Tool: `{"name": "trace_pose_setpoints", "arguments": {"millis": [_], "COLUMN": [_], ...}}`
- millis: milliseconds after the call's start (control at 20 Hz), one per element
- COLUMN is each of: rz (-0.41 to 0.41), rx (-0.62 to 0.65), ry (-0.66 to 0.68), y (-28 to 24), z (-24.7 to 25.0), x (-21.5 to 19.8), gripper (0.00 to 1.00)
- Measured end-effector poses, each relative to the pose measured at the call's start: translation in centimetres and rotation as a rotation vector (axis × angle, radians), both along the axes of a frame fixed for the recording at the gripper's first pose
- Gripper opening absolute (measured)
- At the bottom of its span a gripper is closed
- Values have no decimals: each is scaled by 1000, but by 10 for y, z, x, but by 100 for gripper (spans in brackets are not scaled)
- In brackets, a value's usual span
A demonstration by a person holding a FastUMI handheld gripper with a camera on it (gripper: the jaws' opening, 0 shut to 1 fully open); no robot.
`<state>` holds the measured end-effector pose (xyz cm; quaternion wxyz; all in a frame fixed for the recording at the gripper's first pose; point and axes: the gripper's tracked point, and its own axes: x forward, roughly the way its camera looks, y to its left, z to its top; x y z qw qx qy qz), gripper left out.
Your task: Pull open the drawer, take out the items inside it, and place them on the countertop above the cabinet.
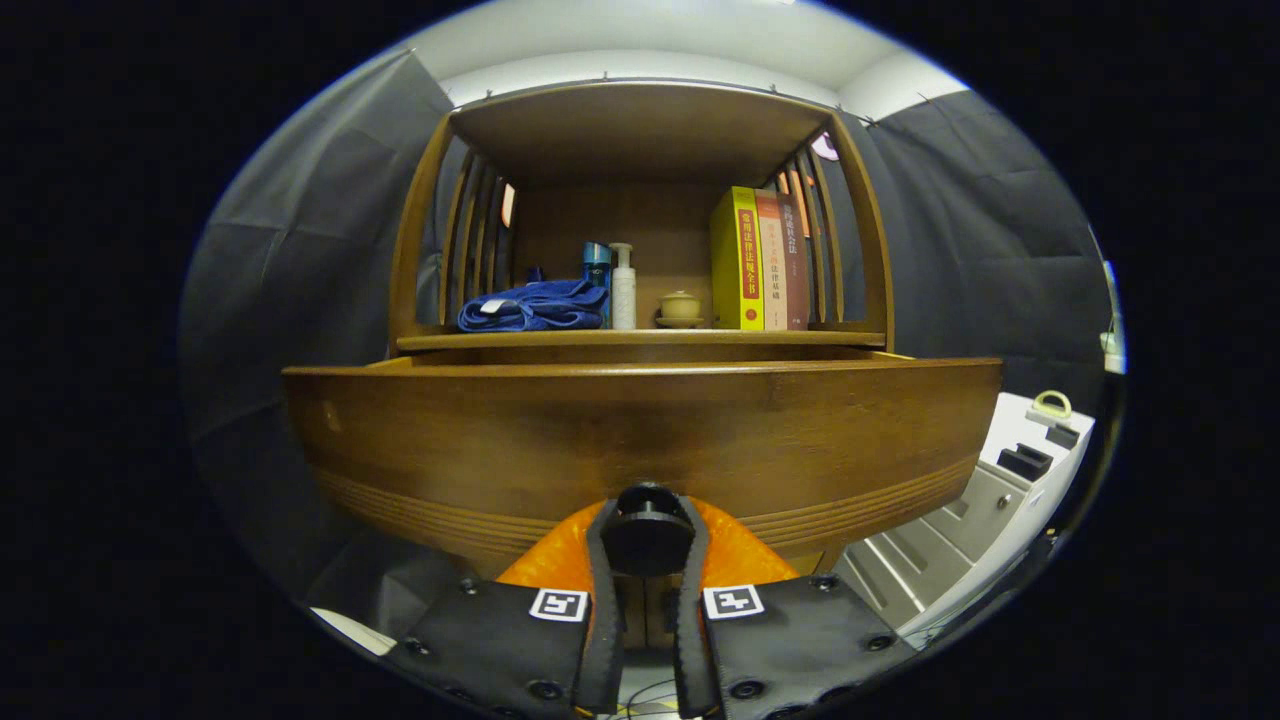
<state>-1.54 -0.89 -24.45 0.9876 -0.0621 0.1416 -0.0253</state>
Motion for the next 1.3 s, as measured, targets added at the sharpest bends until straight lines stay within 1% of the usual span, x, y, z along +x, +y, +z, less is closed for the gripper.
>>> {"name": "trace_pose_setpoints", "arguments": {"millis": [200,350,400,500,650,750,800,900,1000,1100,1150,1250,1300], "rz": [9,7,10,15,30,20,24,35,26,33,46,75,90], "rx": [9,9,10,1,46,50,37,25,-40,-93,-96,-87,-80], "ry": [-27,-46,-48,-27,15,-6,-17,-80,-164,-217,-231,-212,-180], "y": [2,2,1,1,5,1,-1,0,-7,-8,-3,3,5], "z": [-2,1,0,-6,-17,-7,4,47,109,163,186,218,229], "x": [4,2,5,2,-6,-16,-24,-35,-31,-17,-7,18,35], "gripper": [30,38,45,51,66,77,82,83,83,84,85,86,86]}}
